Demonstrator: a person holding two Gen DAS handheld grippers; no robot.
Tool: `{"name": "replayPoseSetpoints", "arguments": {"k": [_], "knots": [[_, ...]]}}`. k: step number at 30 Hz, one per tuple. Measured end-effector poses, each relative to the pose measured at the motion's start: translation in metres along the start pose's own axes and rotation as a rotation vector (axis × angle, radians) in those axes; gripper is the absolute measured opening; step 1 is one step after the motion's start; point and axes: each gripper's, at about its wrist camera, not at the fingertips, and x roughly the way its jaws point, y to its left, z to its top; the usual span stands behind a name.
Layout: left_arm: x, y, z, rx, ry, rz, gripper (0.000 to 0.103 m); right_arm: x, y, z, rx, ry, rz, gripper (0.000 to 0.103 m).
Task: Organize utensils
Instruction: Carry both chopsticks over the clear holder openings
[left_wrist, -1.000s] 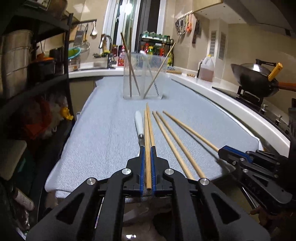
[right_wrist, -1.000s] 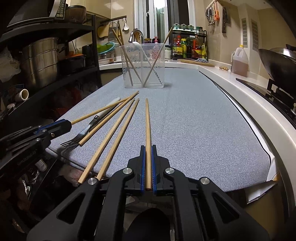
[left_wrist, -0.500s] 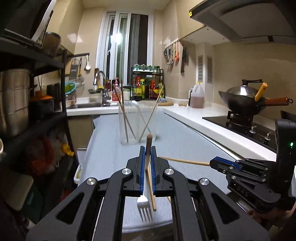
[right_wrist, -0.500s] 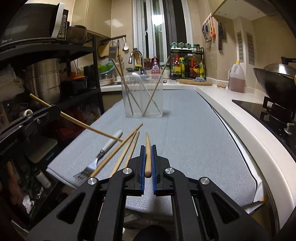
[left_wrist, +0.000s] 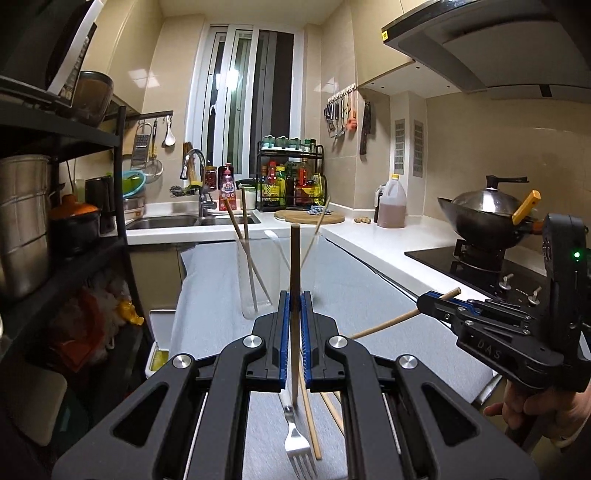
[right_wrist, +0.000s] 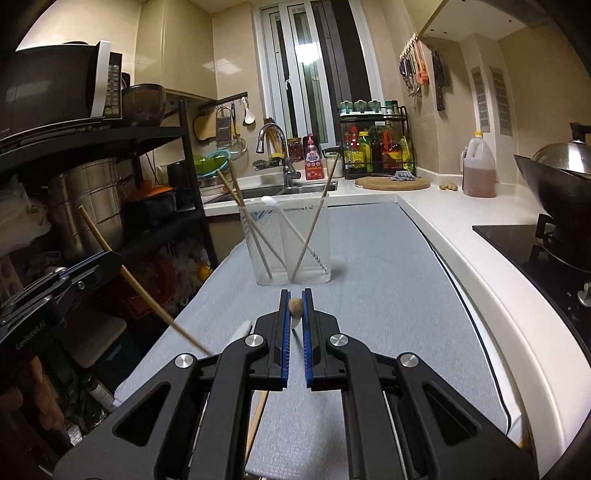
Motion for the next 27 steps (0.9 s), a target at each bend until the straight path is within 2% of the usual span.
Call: {"name": "replayPoseSetpoints", "arguments": {"k": [13, 22, 27], "knots": [[0.035, 0.026, 0.047, -0.067, 0.069, -0.046, 0.006, 0.025, -0.003, 0.067, -0.014, -0.007, 0.006, 0.006], [0.049, 0.029, 0.097, -0.026, 0.046, -0.062, 0.006, 0.032, -0.001, 0.120, -0.045, -0.049, 0.000, 0.006], [0.058, 0.029, 0.140, 0.005, 0.002, -0.073, 0.006, 0.034, 0.006, 0.164, -0.077, -0.112, 0.005, 0.006]]}}
